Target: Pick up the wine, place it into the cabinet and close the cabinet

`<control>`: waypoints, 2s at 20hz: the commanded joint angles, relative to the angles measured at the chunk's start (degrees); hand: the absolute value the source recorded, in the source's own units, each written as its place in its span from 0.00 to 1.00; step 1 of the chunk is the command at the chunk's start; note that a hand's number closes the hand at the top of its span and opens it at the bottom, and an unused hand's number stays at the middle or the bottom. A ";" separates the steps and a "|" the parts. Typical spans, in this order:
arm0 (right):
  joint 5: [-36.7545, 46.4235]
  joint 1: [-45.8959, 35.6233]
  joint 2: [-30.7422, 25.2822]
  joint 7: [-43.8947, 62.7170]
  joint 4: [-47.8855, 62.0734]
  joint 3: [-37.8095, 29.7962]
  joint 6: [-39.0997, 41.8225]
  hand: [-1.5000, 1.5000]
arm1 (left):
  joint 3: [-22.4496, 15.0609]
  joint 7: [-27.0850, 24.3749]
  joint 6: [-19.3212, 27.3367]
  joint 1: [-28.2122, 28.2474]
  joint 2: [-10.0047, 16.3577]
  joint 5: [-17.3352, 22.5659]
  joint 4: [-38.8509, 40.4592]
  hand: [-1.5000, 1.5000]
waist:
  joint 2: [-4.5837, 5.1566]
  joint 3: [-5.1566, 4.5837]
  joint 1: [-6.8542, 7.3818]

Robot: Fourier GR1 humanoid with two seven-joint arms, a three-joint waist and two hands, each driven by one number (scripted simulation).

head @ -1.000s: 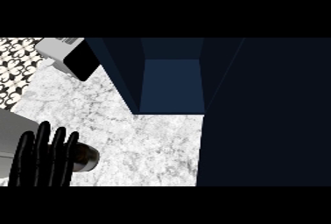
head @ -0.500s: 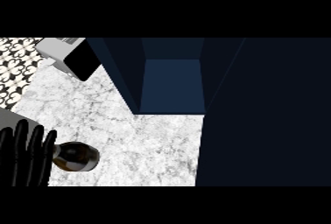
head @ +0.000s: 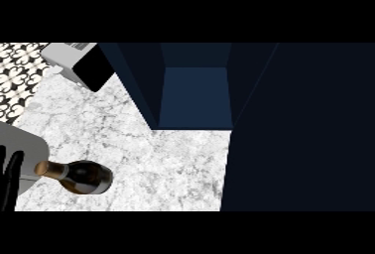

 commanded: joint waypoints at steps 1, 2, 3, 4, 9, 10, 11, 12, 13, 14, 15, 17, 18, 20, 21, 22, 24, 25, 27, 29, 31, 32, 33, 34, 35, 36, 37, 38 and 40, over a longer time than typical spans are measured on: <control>-1.18 2.30 0.20 4.53 -9.88 1.16 -0.99 0.00 | 7.73 0.09 -1.91 0.44 0.69 7.52 -4.56 0.00 | 0.02 -0.02 -0.38; -0.93 0.54 0.90 2.39 -4.61 -0.08 -1.24 0.00 | 7.67 -3.92 -2.93 4.29 -0.57 9.10 -4.22 0.00 | 0.07 -0.02 0.09; -4.02 2.39 -0.68 1.86 -5.96 -2.02 1.17 0.00 | 7.84 -2.43 -4.38 4.74 -0.20 10.73 -4.02 0.00 | 0.08 0.02 -0.09; -0.06 1.99 0.79 4.64 -8.31 2.63 -0.97 0.00 | 10.93 -0.41 -3.85 2.93 -0.07 12.24 -4.17 0.00 | 0.04 -0.02 -0.19; -4.26 -0.38 -1.36 4.71 -6.05 -3.63 0.76 0.00 | 17.82 -4.66 -11.25 4.89 -0.31 21.42 1.63 0.00 | 0.08 -0.01 -0.07; -5.62 -1.47 -1.09 3.65 -4.11 -4.27 1.22 0.00 | 16.98 -7.25 -12.92 7.14 -1.60 22.16 3.08 0.00 | 0.06 -0.02 0.20; -0.39 0.81 1.10 5.14 -8.09 1.46 -0.64 0.00 | 17.14 -8.18 -13.42 4.42 -1.79 21.22 7.68 0.00 | 0.04 -0.04 -0.33; -2.50 0.70 -0.27 5.57 -8.47 -1.95 -0.11 0.00 | 19.07 -7.58 -15.72 8.15 -1.06 24.25 4.28 0.00 | -0.03 -0.02 -0.04; -2.75 0.44 0.28 6.23 -9.20 -0.11 -0.04 0.00 | 16.65 -7.62 -14.57 6.81 -2.18 20.76 5.91 0.00 | 0.05 0.01 -0.28; -4.21 -1.89 -1.00 6.18 -6.49 -3.82 0.34 0.00 | 22.08 -13.18 -19.44 9.11 -1.94 26.14 10.58 0.00 | 0.05 -0.03 0.11; -4.80 2.25 -0.65 5.41 -9.24 -2.45 1.59 0.00 | 17.99 -10.14 -16.54 6.92 -3.10 22.01 10.48 0.00 | 0.10 0.04 -0.49; -6.43 -2.40 -1.09 7.96 -8.08 -4.95 0.21 0.00 | 21.85 -14.77 -21.35 7.76 -2.76 26.80 15.45 0.00 | 0.11 -0.02 -0.26; -0.52 -1.10 1.45 4.23 -4.69 0.77 0.23 0.00 | 21.39 -13.95 -21.18 6.49 -2.95 25.66 16.07 0.00 | 0.17 0.02 -0.25; -2.13 -3.14 0.50 7.50 -7.14 -1.22 -0.47 0.00 | 24.97 -17.03 -24.91 9.16 -2.18 28.22 18.48 0.00 | 0.10 -0.01 -0.05; -2.14 -1.84 0.24 9.46 -9.97 -0.86 -0.67 0.00 | 21.62 -18.94 -24.73 10.09 -4.96 26.54 18.71 0.00 | 0.06 0.00 -0.23; -1.45 -0.11 0.61 7.07 -8.72 0.20 0.33 0.00 | 25.91 -20.00 -26.58 6.12 -2.91 29.05 23.83 0.00 | 0.12 0.00 -0.47; -0.93 -4.15 0.45 7.44 -5.93 -0.90 -0.18 0.00 | 20.93 -24.06 -24.72 7.31 -6.85 21.84 25.74 0.00 | 0.19 0.02 -0.30; -1.11 -3.79 0.40 11.71 -9.94 0.71 -1.12 0.00 | 26.11 -20.17 -24.75 5.98 -3.60 26.33 22.87 0.00 | 0.12 0.02 -0.38; -6.18 -0.71 -1.18 9.93 -11.52 -4.25 1.11 0.00 | 23.78 -25.20 -25.62 7.17 -6.22 22.96 27.68 0.00 | 0.11 0.05 -0.70; -5.99 -0.34 -1.09 10.42 -12.14 -3.70 1.54 0.00 | 22.61 -25.86 -24.52 5.84 -7.19 20.82 28.51 0.00 | 0.11 0.05 -0.77; -6.65 -3.41 -1.07 9.60 -8.01 -5.41 1.47 0.00 | 24.81 -27.58 -26.59 3.58 -6.33 22.35 34.15 0.00 | 0.20 0.04 -0.53; -1.07 0.83 2.07 4.78 -7.30 -0.80 1.02 0.00 | 27.48 -25.09 -26.26 1.73 -4.39 24.04 33.07 0.00 | 0.19 0.06 -0.56; -4.68 4.86 0.34 4.78 -10.77 -2.74 3.53 0.00 | 26.79 -25.89 -26.86 3.54 -5.59 24.46 33.23 0.00 | 0.13 0.08 -0.75; -6.51 -1.93 -0.96 9.12 -9.31 -5.95 1.96 0.00 | 26.87 -28.19 -27.63 1.98 -5.71 23.51 36.80 0.00 | 0.19 0.04 -0.58; -6.80 1.81 0.21 4.85 -7.79 -5.08 3.63 0.00 | 25.52 -28.79 -26.38 1.96 -6.89 21.34 37.05 0.00 | 0.20 0.07 -0.66; -2.55 0.20 1.91 7.84 -10.58 -0.87 0.93 0.00 | 26.50 -25.99 -27.75 2.67 -5.12 23.64 35.05 0.00 | 0.12 0.04 -0.59; -1.71 -4.74 1.73 8.24 -6.84 -1.28 0.14 0.00 | 28.86 -26.31 -28.86 0.67 -4.46 26.32 37.22 0.00 | 0.19 0.02 -0.32; 1.09 -1.90 2.79 9.03 -8.36 2.18 -0.31 0.00 | 26.10 -30.78 -29.59 3.16 -7.00 22.65 39.22 0.00 | 0.16 0.02 -0.38; -6.37 -3.31 0.00 8.05 -7.34 -6.06 1.73 0.00 | 27.70 -32.54 -33.39 7.07 -5.69 24.16 38.44 0.00 | 0.16 0.06 -0.21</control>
